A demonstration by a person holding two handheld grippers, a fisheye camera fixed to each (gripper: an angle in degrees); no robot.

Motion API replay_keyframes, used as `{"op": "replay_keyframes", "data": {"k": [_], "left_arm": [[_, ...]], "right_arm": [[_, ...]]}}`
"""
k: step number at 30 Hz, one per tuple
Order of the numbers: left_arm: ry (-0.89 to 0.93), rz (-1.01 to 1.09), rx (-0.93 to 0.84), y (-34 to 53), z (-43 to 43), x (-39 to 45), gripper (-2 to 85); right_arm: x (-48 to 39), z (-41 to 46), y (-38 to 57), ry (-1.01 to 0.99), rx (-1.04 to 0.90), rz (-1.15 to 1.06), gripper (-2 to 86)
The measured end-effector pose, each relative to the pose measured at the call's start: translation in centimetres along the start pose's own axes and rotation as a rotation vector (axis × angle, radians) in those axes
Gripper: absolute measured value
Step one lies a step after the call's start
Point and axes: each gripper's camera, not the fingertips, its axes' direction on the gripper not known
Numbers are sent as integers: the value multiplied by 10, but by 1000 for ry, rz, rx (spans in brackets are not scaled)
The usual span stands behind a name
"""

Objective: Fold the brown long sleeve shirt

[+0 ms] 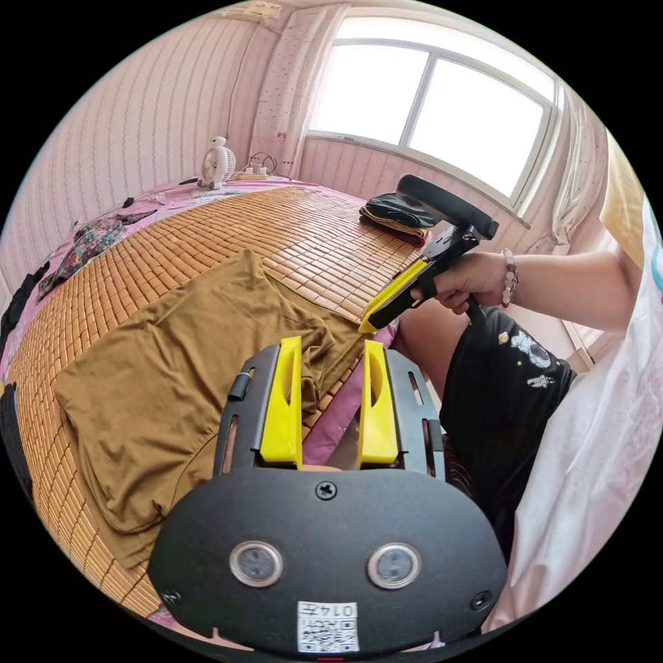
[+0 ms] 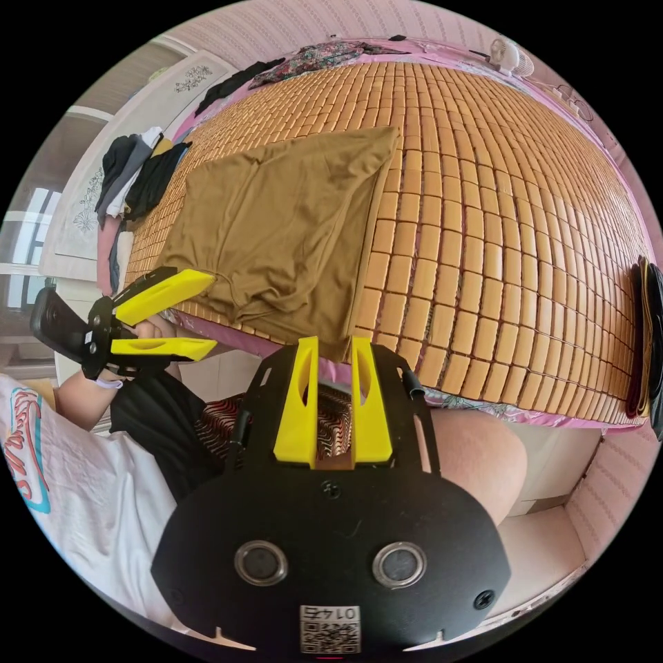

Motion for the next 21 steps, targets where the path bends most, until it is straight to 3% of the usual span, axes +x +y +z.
{"op": "replay_keyframes", "data": {"k": [4, 8, 14, 16, 21], "left_arm": [[9, 70, -47, -12, 18, 11, 148], [-8, 49, -110, -25, 42, 10, 143], [-53, -6, -149, -37, 65, 10, 121], [-70, -84, -161, -37, 61, 2, 97], [87, -58, -162, -17, 36, -2, 34]], "right_arm": [[29, -16, 12, -115, 23, 40, 40], [63, -45, 35, -390, 138, 74, 20], [94, -65, 65, -808, 356, 157, 79], [96, -65, 70, -794, 355, 146, 96], [140, -53, 96, -704, 466, 363, 96]]}}
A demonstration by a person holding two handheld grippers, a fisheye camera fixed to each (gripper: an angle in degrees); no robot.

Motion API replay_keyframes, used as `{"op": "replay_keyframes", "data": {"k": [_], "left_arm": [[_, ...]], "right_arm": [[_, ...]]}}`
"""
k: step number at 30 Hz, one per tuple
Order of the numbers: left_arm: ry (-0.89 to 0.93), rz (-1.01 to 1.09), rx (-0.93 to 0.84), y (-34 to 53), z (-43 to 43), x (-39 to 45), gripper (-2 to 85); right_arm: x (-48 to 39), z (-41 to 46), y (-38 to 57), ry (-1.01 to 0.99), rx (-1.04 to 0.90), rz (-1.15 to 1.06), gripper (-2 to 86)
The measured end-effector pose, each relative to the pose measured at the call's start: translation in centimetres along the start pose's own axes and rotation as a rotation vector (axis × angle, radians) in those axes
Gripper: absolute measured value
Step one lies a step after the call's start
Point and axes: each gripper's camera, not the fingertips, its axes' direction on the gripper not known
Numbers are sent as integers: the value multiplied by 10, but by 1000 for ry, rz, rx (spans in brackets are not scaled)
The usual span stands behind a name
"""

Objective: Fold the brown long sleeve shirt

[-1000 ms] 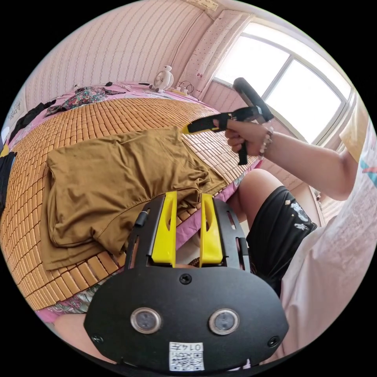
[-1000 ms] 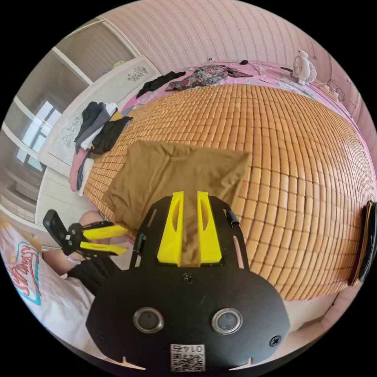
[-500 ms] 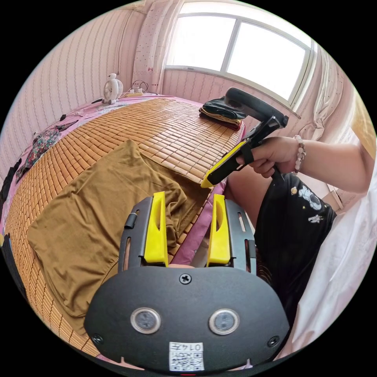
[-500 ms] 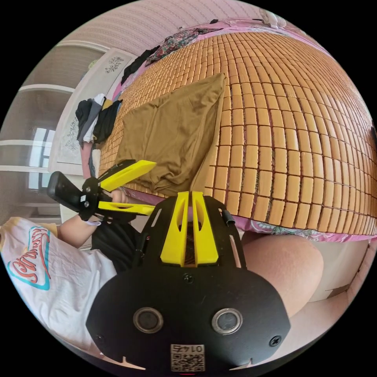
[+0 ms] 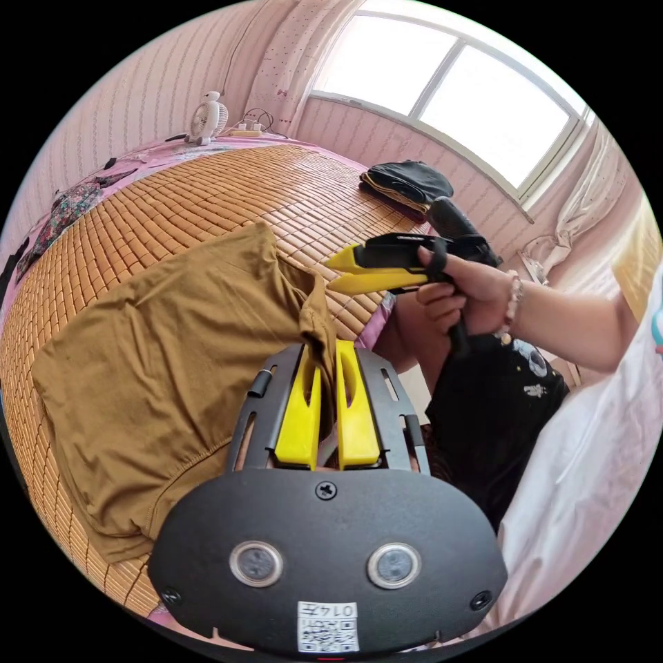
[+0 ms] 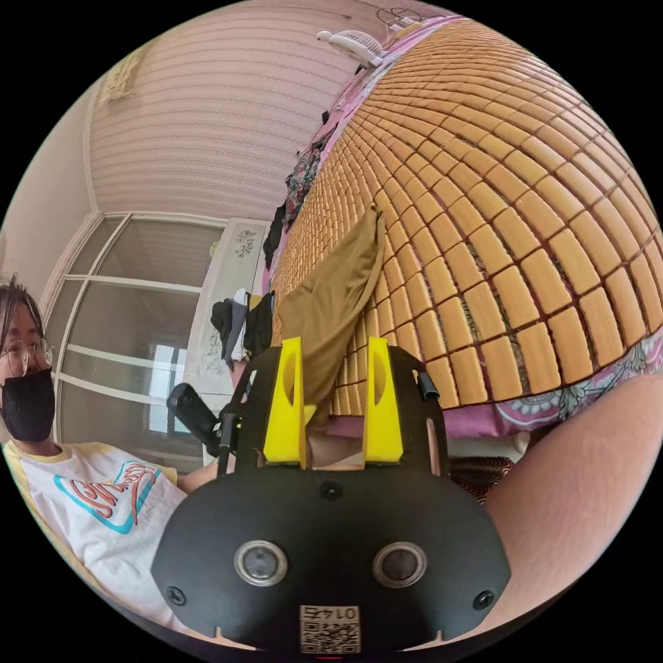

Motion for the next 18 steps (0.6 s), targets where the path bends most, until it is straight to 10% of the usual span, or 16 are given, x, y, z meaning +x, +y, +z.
{"op": "replay_keyframes", "data": {"k": [18], "left_arm": [[-34, 83, 271, 46, -86, 46, 11]], "right_arm": [[-99, -103, 23, 85, 309, -266, 15]]}}
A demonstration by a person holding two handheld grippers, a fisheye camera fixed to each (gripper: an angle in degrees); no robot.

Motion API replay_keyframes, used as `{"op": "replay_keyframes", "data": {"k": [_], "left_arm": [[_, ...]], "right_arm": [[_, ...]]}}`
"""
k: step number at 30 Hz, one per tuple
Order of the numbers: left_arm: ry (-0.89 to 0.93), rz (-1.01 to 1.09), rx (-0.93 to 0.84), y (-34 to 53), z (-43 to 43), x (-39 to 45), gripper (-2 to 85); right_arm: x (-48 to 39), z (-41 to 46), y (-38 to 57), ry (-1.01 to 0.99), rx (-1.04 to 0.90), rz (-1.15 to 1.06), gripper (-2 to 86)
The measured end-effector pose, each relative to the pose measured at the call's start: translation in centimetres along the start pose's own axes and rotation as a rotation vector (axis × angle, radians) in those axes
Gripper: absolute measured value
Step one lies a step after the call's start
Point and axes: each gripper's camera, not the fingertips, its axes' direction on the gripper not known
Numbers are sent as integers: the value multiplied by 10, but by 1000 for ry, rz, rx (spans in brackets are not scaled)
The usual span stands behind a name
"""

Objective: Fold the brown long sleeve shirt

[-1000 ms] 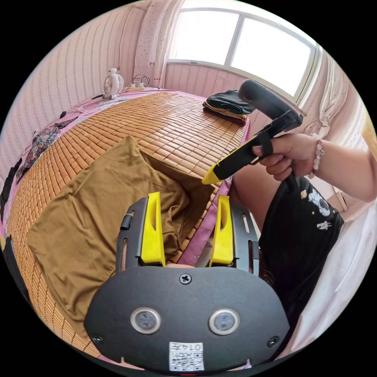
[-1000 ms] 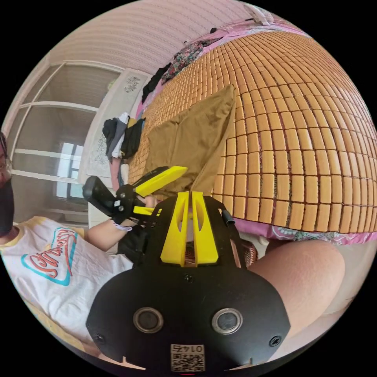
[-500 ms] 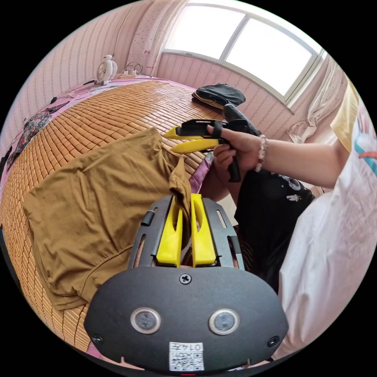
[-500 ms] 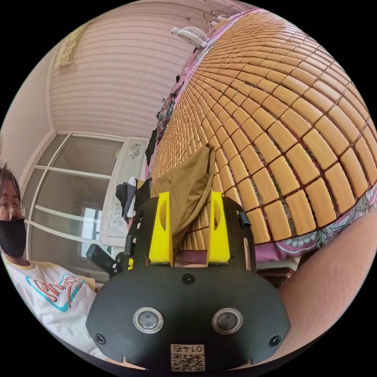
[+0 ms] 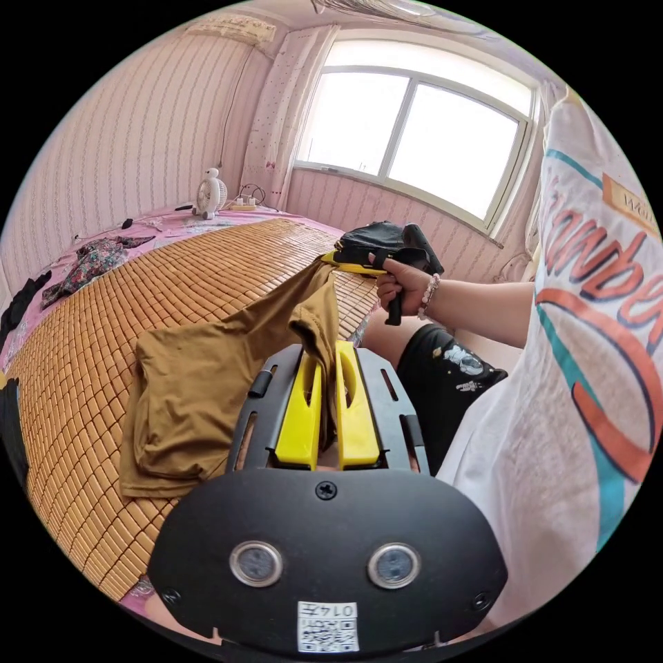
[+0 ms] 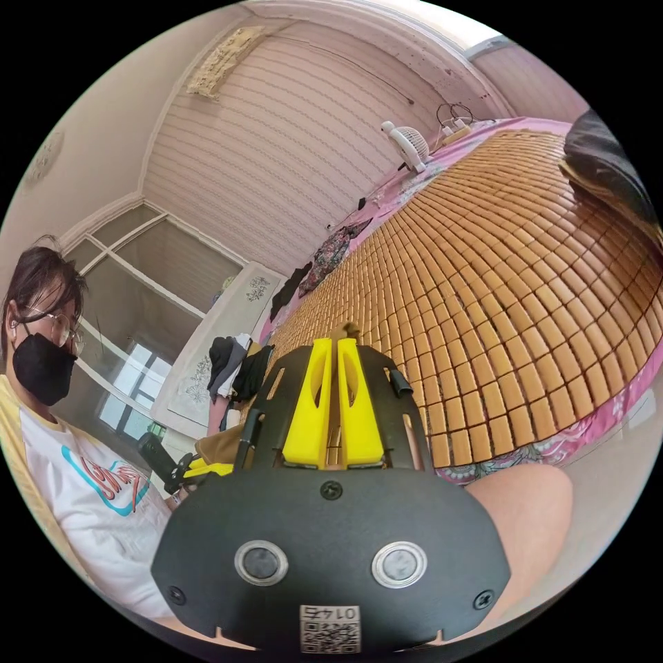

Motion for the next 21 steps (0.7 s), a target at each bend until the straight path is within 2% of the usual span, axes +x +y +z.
{"op": "replay_keyframes", "data": {"k": [4, 7, 9, 11, 13, 15, 17, 21], "left_arm": [[29, -81, 98, 0, -9, -7, 18], [-28, -171, 132, 8, -21, -24, 24], [-104, -205, 118, 15, -28, -38, 28], [-292, -368, 56, 34, -32, -70, 38], [-404, -538, 23, 57, -33, -97, 49], [-409, -683, -59, 77, -32, -120, 60], [-375, -787, -47, 92, -37, -134, 75], [-399, -794, 10, 93, -35, -137, 84]], "right_arm": [[-49, 13, -27, 43, -85, -149, 15], [-95, 79, -53, 7, -206, -283, 35], [-126, 157, -64, -36, -324, -328, 62], [-133, 216, -66, -29, -423, -312, 82], [-136, 260, -64, 35, -498, -305, 102], [-149, 283, -61, 74, -517, -348, 118], [-161, 288, -56, 133, -498, -427, 121], [-173, 308, -37, 242, -559, -542, 130]]}}
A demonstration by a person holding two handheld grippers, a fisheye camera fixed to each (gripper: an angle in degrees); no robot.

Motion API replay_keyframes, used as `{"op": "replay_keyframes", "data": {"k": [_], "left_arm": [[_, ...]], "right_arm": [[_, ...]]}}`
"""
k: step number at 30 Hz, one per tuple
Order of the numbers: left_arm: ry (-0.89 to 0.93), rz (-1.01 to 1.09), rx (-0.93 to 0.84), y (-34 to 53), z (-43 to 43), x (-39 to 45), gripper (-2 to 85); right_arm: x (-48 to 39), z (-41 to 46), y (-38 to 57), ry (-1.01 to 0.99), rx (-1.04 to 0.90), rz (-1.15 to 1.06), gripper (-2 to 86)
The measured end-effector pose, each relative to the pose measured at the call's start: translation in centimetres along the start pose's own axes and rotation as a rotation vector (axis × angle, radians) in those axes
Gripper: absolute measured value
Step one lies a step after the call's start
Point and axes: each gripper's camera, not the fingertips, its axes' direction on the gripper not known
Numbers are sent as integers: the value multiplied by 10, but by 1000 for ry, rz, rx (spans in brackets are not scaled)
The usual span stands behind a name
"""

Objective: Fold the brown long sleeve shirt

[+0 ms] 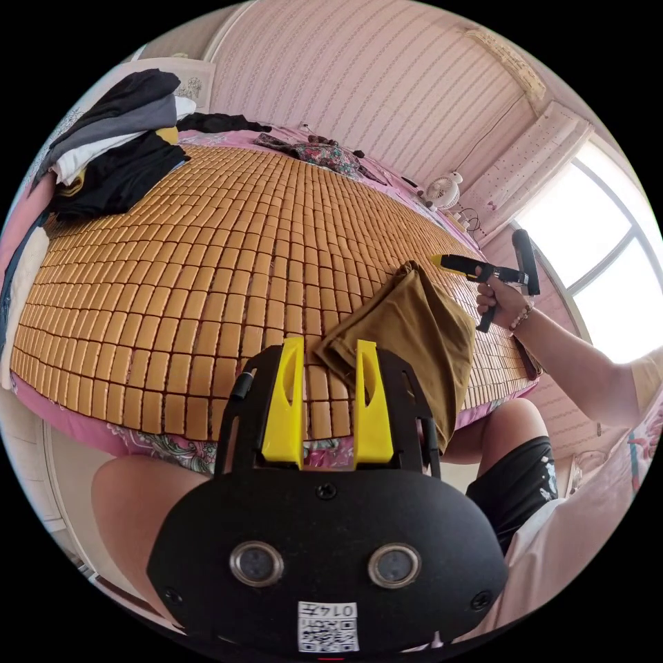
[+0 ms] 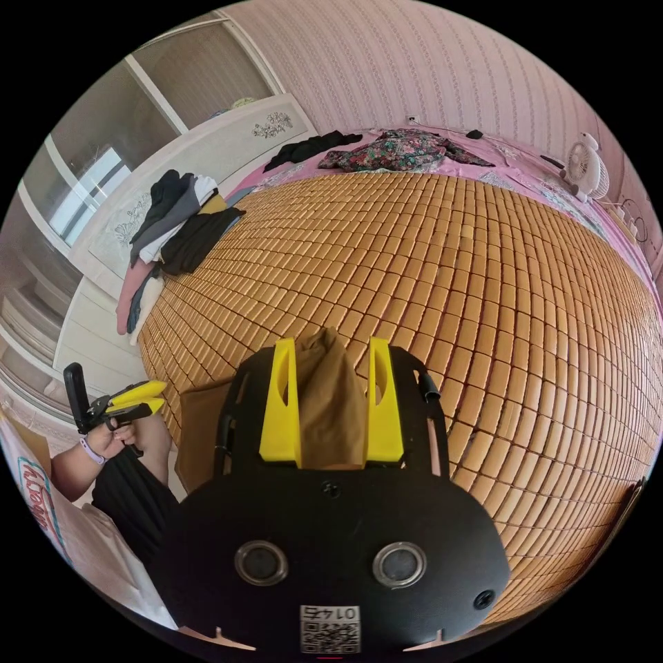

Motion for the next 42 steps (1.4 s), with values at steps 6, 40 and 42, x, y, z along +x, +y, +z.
{"op": "replay_keyframes", "data": {"k": [6, 40, 42], "left_arm": [[-39, 84, -48, 2, 40, 27, 79], [503, 1083, 217, 3, -54, 422, 14], [579, 1010, 200, -21, -30, 460, 14]], "right_arm": [[-45, 42, 0, 99, -179, -112, 78], [13, -473, 346, 407, 701, 170, 30], [59, -514, 325, 495, 665, 242, 50]]}}
